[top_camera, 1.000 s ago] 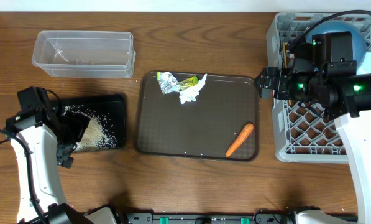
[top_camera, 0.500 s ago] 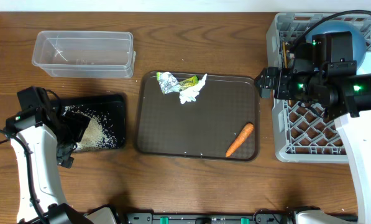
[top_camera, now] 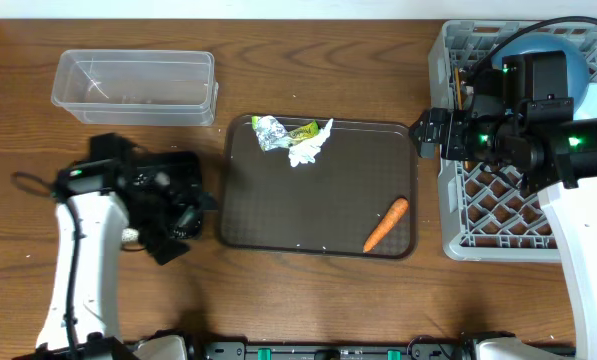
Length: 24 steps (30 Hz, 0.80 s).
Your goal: Sort waste into correct bins and load items into the dishwasher rack
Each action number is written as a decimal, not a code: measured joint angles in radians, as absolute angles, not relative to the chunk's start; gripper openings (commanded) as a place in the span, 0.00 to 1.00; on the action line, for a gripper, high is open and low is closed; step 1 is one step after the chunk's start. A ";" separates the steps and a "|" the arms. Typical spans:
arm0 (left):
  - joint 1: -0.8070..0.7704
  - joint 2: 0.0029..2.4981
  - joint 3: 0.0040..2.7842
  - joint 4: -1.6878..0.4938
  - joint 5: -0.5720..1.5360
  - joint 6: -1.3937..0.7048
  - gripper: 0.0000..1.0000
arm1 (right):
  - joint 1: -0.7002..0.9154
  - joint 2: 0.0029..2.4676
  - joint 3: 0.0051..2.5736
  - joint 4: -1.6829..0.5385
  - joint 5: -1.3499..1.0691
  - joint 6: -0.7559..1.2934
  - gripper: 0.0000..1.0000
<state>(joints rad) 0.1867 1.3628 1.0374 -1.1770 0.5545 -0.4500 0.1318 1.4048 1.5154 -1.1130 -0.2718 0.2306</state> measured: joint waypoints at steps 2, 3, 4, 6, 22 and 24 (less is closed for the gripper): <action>0.090 1.363 1.037 -1.129 0.545 -0.438 0.98 | 0.132 1.405 1.515 -1.113 -0.272 0.231 0.99; 0.052 1.363 1.037 -1.114 0.535 -0.437 0.98 | 0.132 1.405 1.515 -1.113 -0.272 0.231 0.99; -0.001 1.363 1.037 -1.094 0.516 -0.440 0.98 | 0.132 1.405 1.515 -1.114 -0.272 0.231 0.99; -0.096 1.363 1.037 -1.056 0.481 -0.448 0.98 | 0.132 1.405 1.515 -1.114 -0.272 0.231 0.99; -0.606 1.368 1.037 -0.667 0.408 -0.552 0.98 | 0.132 1.405 1.515 -1.114 -0.272 0.231 0.99; -0.677 1.387 1.037 -0.626 0.356 -0.566 0.98 | 0.132 1.405 1.515 -1.114 -0.272 0.231 0.99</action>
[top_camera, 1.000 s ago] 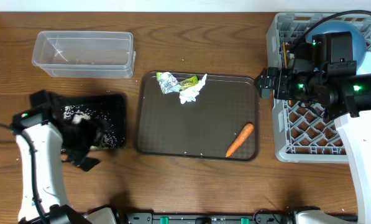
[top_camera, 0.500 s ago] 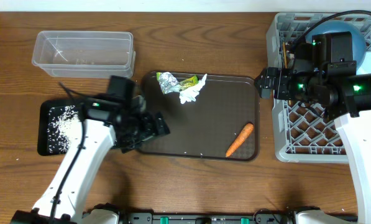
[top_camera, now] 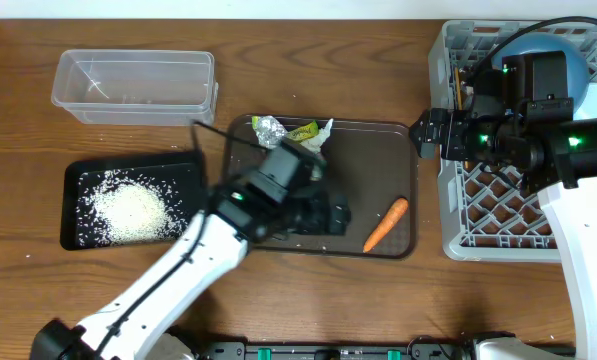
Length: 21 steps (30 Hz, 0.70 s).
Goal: Sort waste into correct bins and load items into the dishwasher rack
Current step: 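Move the left gripper right over the carrot on the brown tray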
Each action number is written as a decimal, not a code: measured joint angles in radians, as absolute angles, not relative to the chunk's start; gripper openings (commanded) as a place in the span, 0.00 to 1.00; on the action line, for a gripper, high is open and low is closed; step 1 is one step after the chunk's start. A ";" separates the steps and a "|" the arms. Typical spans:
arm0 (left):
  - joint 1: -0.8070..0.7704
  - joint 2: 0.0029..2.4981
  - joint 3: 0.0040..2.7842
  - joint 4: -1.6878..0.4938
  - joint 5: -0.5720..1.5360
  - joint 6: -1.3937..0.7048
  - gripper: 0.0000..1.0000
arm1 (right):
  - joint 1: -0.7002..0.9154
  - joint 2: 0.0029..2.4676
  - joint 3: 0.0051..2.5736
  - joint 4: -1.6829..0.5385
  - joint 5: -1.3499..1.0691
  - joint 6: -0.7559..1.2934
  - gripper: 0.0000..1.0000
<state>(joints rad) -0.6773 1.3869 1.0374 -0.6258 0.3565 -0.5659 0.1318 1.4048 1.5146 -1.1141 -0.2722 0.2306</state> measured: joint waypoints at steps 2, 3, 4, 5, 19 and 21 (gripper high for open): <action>-0.735 1.419 1.037 -0.599 0.303 -0.576 0.98 | 0.132 1.405 1.514 -1.114 -0.272 0.231 0.99; -0.759 1.440 1.037 -0.582 0.281 -0.577 0.98 | 0.132 1.405 1.514 -1.114 -0.272 0.231 0.99; -0.783 1.461 1.037 -0.564 0.259 -0.577 0.98 | 0.132 1.405 1.514 -1.114 -0.271 0.231 0.99; -0.804 1.484 1.037 -0.537 0.242 -0.575 0.98 | 0.132 1.405 1.514 -1.114 -0.271 0.231 0.99; -1.018 1.729 1.037 -0.294 -0.083 -0.380 0.98 | 0.132 1.405 1.514 -1.114 -0.271 0.231 0.99; -1.018 1.743 1.037 -0.266 -0.117 -0.367 0.98 | 0.132 1.405 1.514 -1.114 -0.272 0.231 0.99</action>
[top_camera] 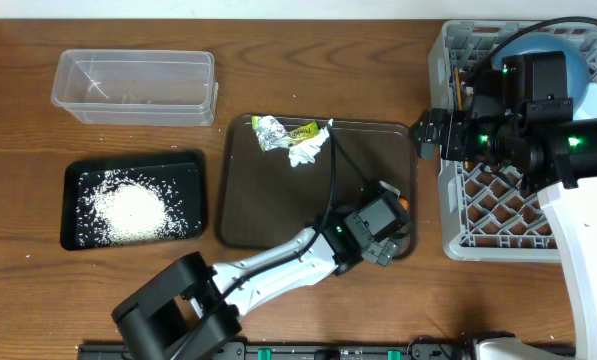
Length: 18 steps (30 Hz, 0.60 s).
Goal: Sort waste into correct bins and load items into the dishwasher rack
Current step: 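Move the left gripper right over the carrot on the brown tray, then grasp the carrot with the left gripper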
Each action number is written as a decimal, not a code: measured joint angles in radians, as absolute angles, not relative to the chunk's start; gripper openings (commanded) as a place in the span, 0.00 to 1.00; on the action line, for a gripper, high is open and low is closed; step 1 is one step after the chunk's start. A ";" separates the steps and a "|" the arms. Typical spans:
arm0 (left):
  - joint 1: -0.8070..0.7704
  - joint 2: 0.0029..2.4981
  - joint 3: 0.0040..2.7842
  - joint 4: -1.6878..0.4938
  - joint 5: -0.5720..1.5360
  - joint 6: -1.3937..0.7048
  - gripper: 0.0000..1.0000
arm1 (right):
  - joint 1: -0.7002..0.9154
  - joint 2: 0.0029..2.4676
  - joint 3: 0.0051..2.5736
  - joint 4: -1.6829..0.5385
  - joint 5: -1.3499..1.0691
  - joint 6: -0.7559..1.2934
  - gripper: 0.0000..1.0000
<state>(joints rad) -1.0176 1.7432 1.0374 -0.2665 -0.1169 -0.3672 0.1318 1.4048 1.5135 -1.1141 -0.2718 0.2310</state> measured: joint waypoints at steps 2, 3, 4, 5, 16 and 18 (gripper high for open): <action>-1.017 1.753 1.037 -0.235 -0.139 -0.358 0.99 | 0.132 1.405 1.514 -1.114 -0.271 0.231 0.99; -1.017 1.756 1.037 -0.220 -0.146 -0.354 0.99 | 0.132 1.405 1.514 -1.114 -0.272 0.231 0.99; -1.017 1.759 1.037 -0.209 -0.151 -0.350 0.99 | 0.132 1.405 1.514 -1.114 -0.271 0.231 0.99; -1.017 1.763 1.037 -0.198 -0.157 -0.345 0.99 | 0.132 1.405 1.514 -1.114 -0.272 0.231 0.99; -1.017 1.779 1.037 -0.153 -0.164 -0.335 0.99 | 0.132 1.405 1.513 -1.114 -0.272 0.231 0.99; -1.017 1.779 1.037 -0.152 -0.164 -0.335 0.99 | 0.132 1.405 1.514 -1.114 -0.272 0.231 0.99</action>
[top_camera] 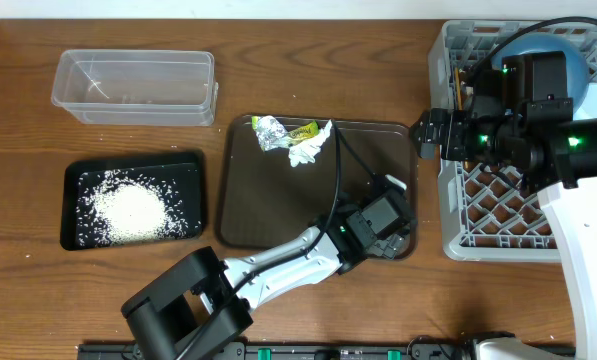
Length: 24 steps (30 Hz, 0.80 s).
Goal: Sort waste into correct bins and load items into the dishwasher rack
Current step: 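Grasp the carrot with the left gripper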
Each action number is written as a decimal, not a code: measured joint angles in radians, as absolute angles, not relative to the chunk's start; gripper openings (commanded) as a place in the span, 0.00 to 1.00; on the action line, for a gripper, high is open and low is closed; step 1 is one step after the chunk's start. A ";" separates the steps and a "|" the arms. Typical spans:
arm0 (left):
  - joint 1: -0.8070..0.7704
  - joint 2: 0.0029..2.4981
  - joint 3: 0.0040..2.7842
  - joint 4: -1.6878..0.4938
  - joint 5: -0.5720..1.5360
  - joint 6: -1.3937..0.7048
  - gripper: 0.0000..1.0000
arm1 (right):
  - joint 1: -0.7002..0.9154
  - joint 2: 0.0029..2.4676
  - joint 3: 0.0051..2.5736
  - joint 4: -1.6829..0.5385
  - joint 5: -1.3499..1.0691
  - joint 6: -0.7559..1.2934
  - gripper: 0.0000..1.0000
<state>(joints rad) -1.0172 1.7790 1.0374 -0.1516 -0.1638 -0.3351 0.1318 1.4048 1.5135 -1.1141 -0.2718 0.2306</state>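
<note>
My left gripper [390, 218] reaches across the brown tray [278, 200] to its right front corner and sits over the spot by the rim. No carrot shows there; the gripper head covers it, and its jaws are hidden from above. Crumpled foil and a white-green wrapper [293, 137] lie at the tray's back edge. My right gripper [425, 132] hovers at the left edge of the grey dishwasher rack [498, 215], open and holding nothing.
A black tray [70, 205] with spilled white grains lies at the left. A clear plastic container [133, 85] stands at the back left. A blue bowl [578, 55] sits in the rack's far corner. The left arm's cable arcs over the brown tray.
The left gripper has shifted slightly further over the tray's right front corner. The orange tip of the carrot that showed beside it is now covered. The right arm has not moved.
The left arm first hung over the black tray at the left, hiding it. Then it was over the middle of the brown tray, with the carrot lying free. Then it stood at the carrot, and now it covers it. The right arm stayed by the rack throughout.
</note>
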 measured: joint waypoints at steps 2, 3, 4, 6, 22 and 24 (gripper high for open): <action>-1.017 1.779 1.037 -0.152 -0.163 -0.335 0.99 | 0.132 1.405 1.514 -1.114 -0.271 0.231 0.99; -1.018 1.779 1.037 -0.151 -0.163 -0.335 0.99 | 0.132 1.405 1.513 -1.114 -0.271 0.231 0.99; -1.018 1.779 1.037 -0.152 -0.164 -0.335 0.99 | 0.132 1.405 1.514 -1.114 -0.271 0.231 0.99; -1.018 1.779 1.037 -0.151 -0.164 -0.335 0.99 | 0.132 1.405 1.514 -1.114 -0.271 0.231 0.99; -1.018 1.862 1.037 -0.144 -0.122 -0.335 0.99 | 0.132 1.405 1.513 -1.114 -0.271 0.231 0.99; -1.018 1.871 1.037 -0.131 -0.118 -0.335 0.99 | 0.132 1.405 1.514 -1.114 -0.272 0.231 0.99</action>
<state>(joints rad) -1.0176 1.8706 1.0374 -0.1310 -0.1184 -0.3351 0.1318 1.4048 1.5135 -1.1141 -0.2718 0.2310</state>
